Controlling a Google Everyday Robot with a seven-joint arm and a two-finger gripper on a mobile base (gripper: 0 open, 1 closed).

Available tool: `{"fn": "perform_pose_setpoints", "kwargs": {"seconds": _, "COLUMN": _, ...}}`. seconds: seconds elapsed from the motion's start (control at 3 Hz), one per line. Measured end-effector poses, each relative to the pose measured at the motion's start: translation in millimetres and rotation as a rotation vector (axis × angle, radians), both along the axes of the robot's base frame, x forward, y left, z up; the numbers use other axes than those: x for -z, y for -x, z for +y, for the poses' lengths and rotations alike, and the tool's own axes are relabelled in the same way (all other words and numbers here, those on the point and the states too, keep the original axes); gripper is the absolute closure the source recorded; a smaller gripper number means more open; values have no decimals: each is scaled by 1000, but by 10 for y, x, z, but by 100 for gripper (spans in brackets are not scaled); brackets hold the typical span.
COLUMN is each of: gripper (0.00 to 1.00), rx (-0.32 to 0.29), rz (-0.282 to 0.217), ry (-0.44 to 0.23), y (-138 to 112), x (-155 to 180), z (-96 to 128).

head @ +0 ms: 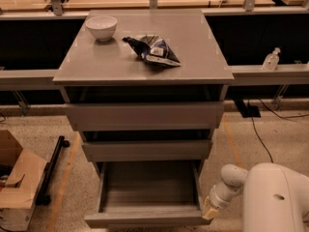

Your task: Close bottom drawer

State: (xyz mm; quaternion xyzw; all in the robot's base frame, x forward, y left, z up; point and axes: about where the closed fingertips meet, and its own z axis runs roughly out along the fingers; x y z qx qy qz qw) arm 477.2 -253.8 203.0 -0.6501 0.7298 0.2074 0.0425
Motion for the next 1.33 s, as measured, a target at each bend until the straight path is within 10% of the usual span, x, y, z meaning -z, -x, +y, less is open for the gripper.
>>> {"fn": "perform_pose_setpoints", "kwargs": {"seconds": 1.33, "gripper": 100, "rx": -1, "rz": 13, "ry": -11, "y": 10, "x": -106, "z": 10}}
